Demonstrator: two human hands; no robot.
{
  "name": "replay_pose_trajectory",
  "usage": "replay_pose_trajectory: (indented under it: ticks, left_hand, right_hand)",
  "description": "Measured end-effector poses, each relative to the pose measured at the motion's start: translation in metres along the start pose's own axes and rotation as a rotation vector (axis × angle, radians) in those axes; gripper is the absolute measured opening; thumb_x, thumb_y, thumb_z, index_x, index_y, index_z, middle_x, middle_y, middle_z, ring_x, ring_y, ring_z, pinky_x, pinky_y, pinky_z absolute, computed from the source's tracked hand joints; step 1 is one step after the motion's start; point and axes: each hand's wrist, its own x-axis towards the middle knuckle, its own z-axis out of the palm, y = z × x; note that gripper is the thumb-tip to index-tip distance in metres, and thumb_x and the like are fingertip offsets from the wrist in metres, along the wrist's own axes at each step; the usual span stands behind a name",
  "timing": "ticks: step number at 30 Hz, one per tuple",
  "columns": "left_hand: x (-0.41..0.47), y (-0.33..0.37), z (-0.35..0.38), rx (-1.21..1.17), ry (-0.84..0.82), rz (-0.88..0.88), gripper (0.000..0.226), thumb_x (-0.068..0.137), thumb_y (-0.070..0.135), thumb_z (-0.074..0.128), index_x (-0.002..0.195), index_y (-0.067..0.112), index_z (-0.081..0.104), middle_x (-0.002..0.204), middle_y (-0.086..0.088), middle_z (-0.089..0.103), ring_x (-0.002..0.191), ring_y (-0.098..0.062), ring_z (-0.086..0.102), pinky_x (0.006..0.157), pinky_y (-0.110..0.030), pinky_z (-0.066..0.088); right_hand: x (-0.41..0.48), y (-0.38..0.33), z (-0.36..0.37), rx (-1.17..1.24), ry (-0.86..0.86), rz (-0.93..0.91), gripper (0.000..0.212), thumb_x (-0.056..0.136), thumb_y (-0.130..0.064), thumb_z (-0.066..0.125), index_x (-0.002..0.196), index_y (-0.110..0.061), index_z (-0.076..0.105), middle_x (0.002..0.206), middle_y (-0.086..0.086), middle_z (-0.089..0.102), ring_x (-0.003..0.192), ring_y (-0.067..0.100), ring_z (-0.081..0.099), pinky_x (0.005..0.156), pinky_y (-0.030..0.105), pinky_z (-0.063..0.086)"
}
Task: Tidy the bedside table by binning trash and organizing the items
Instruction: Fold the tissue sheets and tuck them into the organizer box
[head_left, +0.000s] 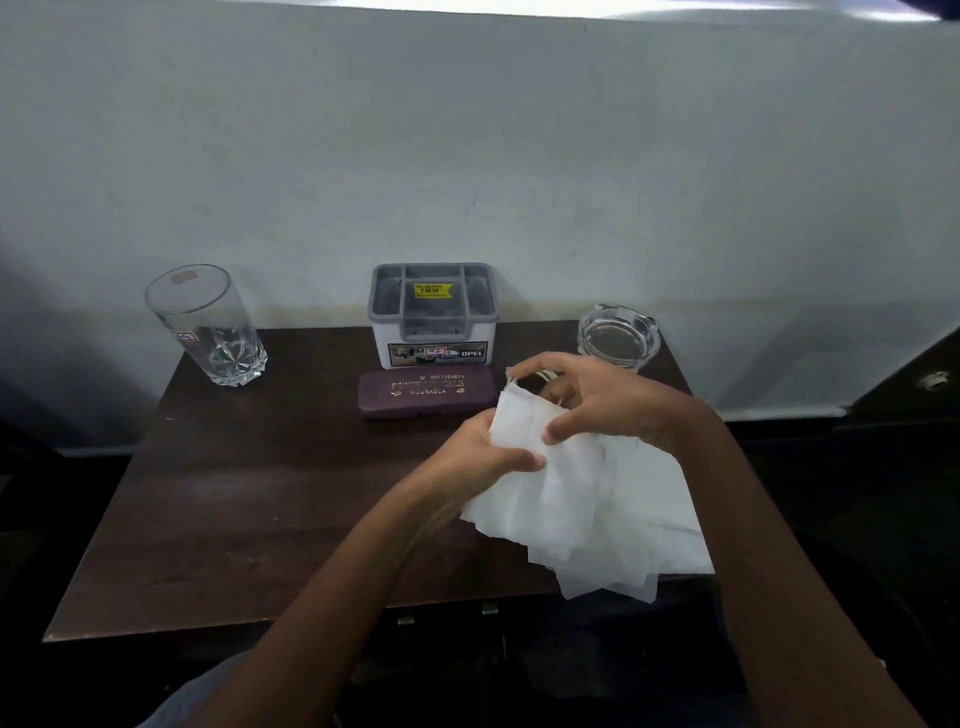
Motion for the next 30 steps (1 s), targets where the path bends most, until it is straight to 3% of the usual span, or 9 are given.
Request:
replay_pose_trajectory:
  ticks: [3, 5, 8, 12, 16, 20, 24, 26, 30]
  left_hand:
    - [0.002, -0.001, -0.004, 0.017, 0.029, -0.024, 0.047, 0.08, 0.007, 0.068, 0.123, 0.011, 0.051, 0.112, -0.01, 0.066, 0.095, -0.025, 0.066, 0.083, -0.039, 0.055]
    - [0.003, 0.001, -0.008, -0.041, 0.06, -0.017, 0.041, 0.082, 0.012, 0.067, 0.121, 0.009, 0.054, 0.109, -0.011, 0.067, 0.091, -0.025, 0.067, 0.077, -0.037, 0.057]
    - [0.004, 0.004, -0.015, -0.333, 0.141, 0.018, 0.032, 0.087, 0.013, 0.061, 0.118, 0.008, 0.056, 0.102, -0.011, 0.07, 0.081, -0.021, 0.069, 0.066, -0.033, 0.059]
    - [0.004, 0.007, -0.018, -0.412, 0.279, 0.097, 0.022, 0.09, 0.012, 0.057, 0.112, 0.011, 0.056, 0.103, -0.007, 0.069, 0.084, -0.02, 0.068, 0.062, -0.031, 0.06]
    - [0.005, 0.007, -0.015, -0.438, 0.309, 0.107, 0.021, 0.092, 0.009, 0.054, 0.113, 0.013, 0.055, 0.109, -0.006, 0.066, 0.092, -0.02, 0.065, 0.062, -0.031, 0.059]
    - [0.005, 0.006, -0.017, -0.438, 0.29, 0.133, 0.021, 0.093, 0.006, 0.051, 0.112, 0.012, 0.055, 0.102, -0.004, 0.067, 0.089, -0.019, 0.066, 0.068, -0.032, 0.059]
    - [0.005, 0.006, -0.018, -0.431, 0.24, 0.141, 0.026, 0.092, 0.003, 0.051, 0.117, 0.01, 0.057, 0.103, -0.007, 0.068, 0.088, -0.02, 0.067, 0.07, -0.032, 0.059]
    - [0.005, 0.005, -0.018, -0.41, 0.23, 0.134, 0.03, 0.09, 0.001, 0.054, 0.118, 0.009, 0.057, 0.107, -0.009, 0.068, 0.09, -0.022, 0.066, 0.066, -0.032, 0.06]
    - [0.003, 0.011, -0.02, -0.523, 0.191, 0.094, 0.031, 0.087, -0.002, 0.053, 0.116, 0.007, 0.058, 0.11, -0.014, 0.063, 0.091, -0.024, 0.064, 0.062, -0.03, 0.06]
  right_hand:
    - [-0.001, 0.001, -0.001, 0.034, -0.01, -0.013, 0.054, 0.074, 0.011, 0.064, 0.114, -0.024, 0.055, 0.103, 0.02, 0.068, 0.091, 0.032, 0.066, 0.07, 0.032, 0.056]
    - [-0.002, 0.003, -0.004, 0.136, 0.043, -0.045, 0.053, 0.073, 0.014, 0.063, 0.116, -0.017, 0.058, 0.093, 0.016, 0.069, 0.08, 0.024, 0.065, 0.058, 0.025, 0.053]
    - [0.002, 0.009, -0.008, 0.402, 0.242, -0.085, 0.049, 0.074, 0.016, 0.061, 0.116, -0.01, 0.057, 0.087, 0.008, 0.069, 0.074, 0.02, 0.065, 0.059, 0.029, 0.052]
    - [0.009, 0.013, -0.004, 0.572, 0.342, -0.078, 0.046, 0.073, 0.015, 0.063, 0.113, -0.008, 0.058, 0.086, 0.005, 0.069, 0.073, 0.019, 0.066, 0.051, 0.026, 0.054]
    - [0.012, 0.014, -0.003, 0.635, 0.354, -0.037, 0.036, 0.077, 0.011, 0.059, 0.107, -0.008, 0.06, 0.094, 0.008, 0.066, 0.08, 0.023, 0.063, 0.056, 0.029, 0.055]
    - [0.01, 0.017, -0.005, 0.647, 0.348, 0.008, 0.029, 0.079, 0.008, 0.057, 0.101, -0.012, 0.061, 0.097, 0.009, 0.064, 0.079, 0.022, 0.063, 0.06, 0.031, 0.057]
    - [0.012, 0.022, -0.006, 0.624, 0.308, 0.031, 0.033, 0.077, 0.009, 0.058, 0.105, -0.01, 0.062, 0.101, 0.011, 0.066, 0.087, 0.028, 0.063, 0.081, 0.046, 0.054]
    - [0.013, 0.023, -0.005, 0.619, 0.309, 0.031, 0.035, 0.076, 0.012, 0.057, 0.106, -0.005, 0.063, 0.101, 0.012, 0.066, 0.089, 0.029, 0.063, 0.082, 0.049, 0.053]
    - [0.015, 0.019, -0.003, 0.657, 0.4, -0.047, 0.025, 0.078, 0.016, 0.052, 0.08, -0.006, 0.064, 0.079, 0.008, 0.064, 0.072, 0.022, 0.061, 0.057, 0.028, 0.057]
